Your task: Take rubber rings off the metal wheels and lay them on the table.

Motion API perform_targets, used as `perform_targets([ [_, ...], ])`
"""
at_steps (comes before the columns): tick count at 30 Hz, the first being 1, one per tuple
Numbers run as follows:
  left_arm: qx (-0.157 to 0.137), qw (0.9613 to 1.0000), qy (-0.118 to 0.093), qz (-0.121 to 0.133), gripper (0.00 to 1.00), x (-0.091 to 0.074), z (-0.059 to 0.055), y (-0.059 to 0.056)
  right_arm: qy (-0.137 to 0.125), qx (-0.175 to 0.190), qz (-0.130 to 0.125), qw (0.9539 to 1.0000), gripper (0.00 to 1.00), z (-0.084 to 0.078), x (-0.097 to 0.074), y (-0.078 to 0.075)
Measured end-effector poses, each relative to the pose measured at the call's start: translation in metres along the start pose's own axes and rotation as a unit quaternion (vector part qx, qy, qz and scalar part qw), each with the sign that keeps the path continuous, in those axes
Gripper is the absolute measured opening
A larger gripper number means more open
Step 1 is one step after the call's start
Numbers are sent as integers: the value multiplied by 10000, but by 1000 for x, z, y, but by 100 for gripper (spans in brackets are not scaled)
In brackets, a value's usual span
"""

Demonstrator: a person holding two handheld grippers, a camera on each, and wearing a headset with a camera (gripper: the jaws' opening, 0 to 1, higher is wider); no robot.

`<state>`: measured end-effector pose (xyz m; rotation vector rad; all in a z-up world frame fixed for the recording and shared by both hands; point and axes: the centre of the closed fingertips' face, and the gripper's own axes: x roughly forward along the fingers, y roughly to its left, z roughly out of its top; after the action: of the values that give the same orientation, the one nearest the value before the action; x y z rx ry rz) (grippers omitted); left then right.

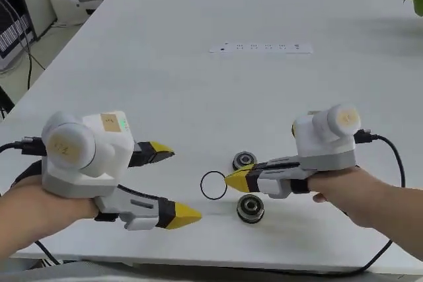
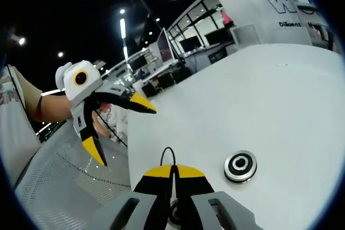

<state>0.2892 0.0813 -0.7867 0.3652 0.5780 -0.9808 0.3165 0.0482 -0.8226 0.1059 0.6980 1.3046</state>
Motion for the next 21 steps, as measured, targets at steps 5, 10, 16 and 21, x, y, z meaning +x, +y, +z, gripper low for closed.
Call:
perform_targets([
  [5, -20, 10000, 14, -27, 71, 0, -3, -2, 138, -95, -120, 9998, 0, -6, 4, -9],
  [10, -28, 10000, 35, -37, 71, -1, -5, -3, 266, -187, -220, 9992, 0, -10, 6, -15],
  [16, -19, 10000, 80, -49, 71, -1, -7, -1, 362, -316, -281, 9984, 2, -14, 8, -16],
  [21, -4, 9999, 114, -68, 71, 0, -7, 0, 314, -383, -310, 9983, 6, -13, 6, -18],
])
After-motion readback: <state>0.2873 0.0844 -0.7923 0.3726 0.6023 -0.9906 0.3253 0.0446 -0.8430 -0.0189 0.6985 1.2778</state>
